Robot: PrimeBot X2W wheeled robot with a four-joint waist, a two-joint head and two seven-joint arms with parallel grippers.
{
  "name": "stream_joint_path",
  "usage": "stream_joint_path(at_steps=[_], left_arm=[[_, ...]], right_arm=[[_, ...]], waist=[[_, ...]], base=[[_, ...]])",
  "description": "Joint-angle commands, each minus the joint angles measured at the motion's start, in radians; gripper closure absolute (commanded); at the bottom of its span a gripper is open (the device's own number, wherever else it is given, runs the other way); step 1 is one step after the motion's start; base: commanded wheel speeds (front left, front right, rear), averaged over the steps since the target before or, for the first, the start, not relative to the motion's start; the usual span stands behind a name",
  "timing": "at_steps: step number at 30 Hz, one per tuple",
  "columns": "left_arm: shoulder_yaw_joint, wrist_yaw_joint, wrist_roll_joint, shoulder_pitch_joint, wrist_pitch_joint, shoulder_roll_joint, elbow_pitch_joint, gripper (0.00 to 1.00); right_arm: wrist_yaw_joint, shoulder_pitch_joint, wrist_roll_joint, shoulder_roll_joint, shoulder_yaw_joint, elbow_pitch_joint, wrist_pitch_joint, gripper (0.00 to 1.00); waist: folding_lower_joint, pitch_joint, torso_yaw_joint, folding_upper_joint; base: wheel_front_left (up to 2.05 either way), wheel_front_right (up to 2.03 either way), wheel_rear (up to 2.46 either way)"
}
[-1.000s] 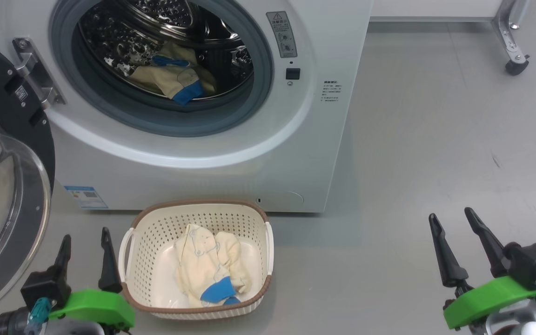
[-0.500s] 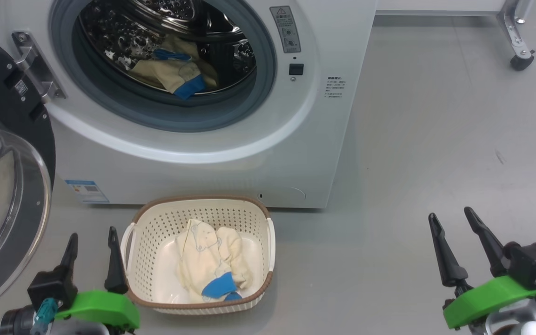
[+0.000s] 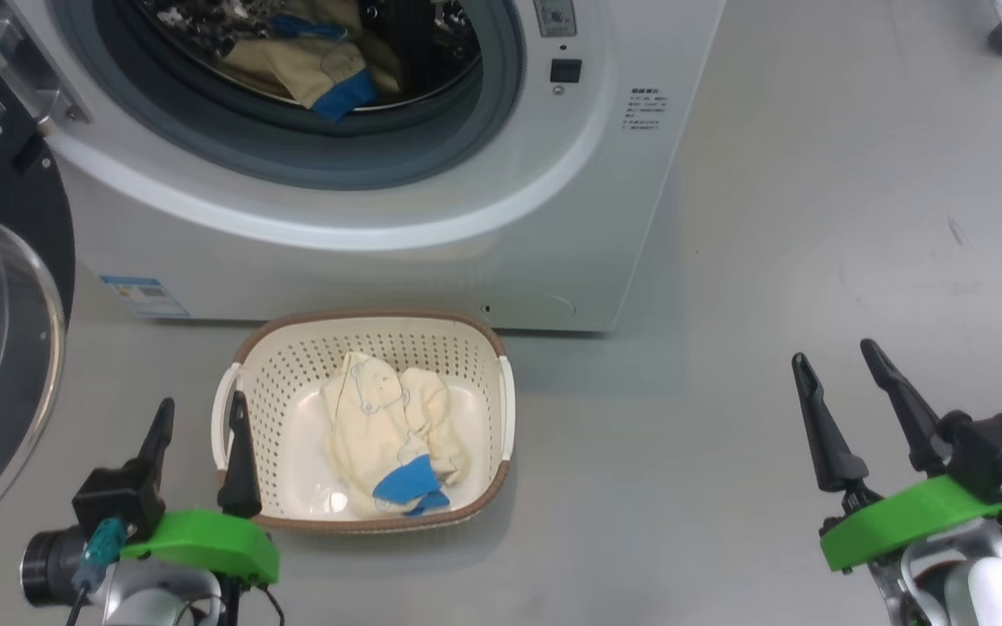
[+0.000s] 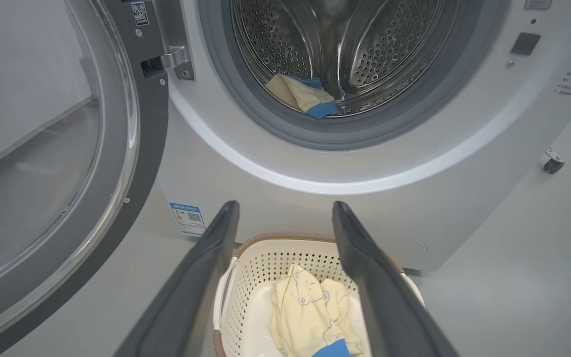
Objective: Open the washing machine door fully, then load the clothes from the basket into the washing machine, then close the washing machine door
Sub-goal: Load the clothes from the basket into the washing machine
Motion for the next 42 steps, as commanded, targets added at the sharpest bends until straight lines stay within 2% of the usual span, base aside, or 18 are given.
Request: stream_joint_path(at_steps=[1,14,24,36,42], left_arm=[[0.026,-0.008,0.006,-0.071,0.0,0.015,-0.01,0.0],[-0.029,-0.074,0.016,-0.291,0.024,-0.036,0.165,0.0],[-0.023,-0.121,0.003,-0.486,0.031,-0.051,0.37,0.0],[-0.009,-0.221,-0.042,-0.69,0.045,-0.051,0.645,0.0],[-0.014,-0.265,-0.065,-0.775,0.076,-0.048,0.764,0.0]], right_arm=[[0.004,-0.062,0.01,-0.025,0.027,-0.039,-0.016,0.0],[0.004,-0.225,0.039,-0.04,0.088,-0.018,-0.067,0.0],[0.004,-0.352,0.07,-0.032,0.14,0.017,-0.113,0.0],[0.004,-0.428,0.087,-0.027,0.172,0.024,-0.131,0.0],[0.004,-0.448,0.092,-0.024,0.188,0.011,-0.132,0.0]], waist=[[0.0,0.076,-0.006,0.0],[0.0,0.347,-0.057,0.0],[0.0,0.564,-0.133,0.0],[0.0,0.743,-0.188,0.0],[0.0,0.799,-0.209,0.0]], base=[[0.0,0.0,0.0],[0.0,0.0,0.0],[0.0,0.0,0.0],[0.0,0.0,0.0],[0.0,0.0,0.0]])
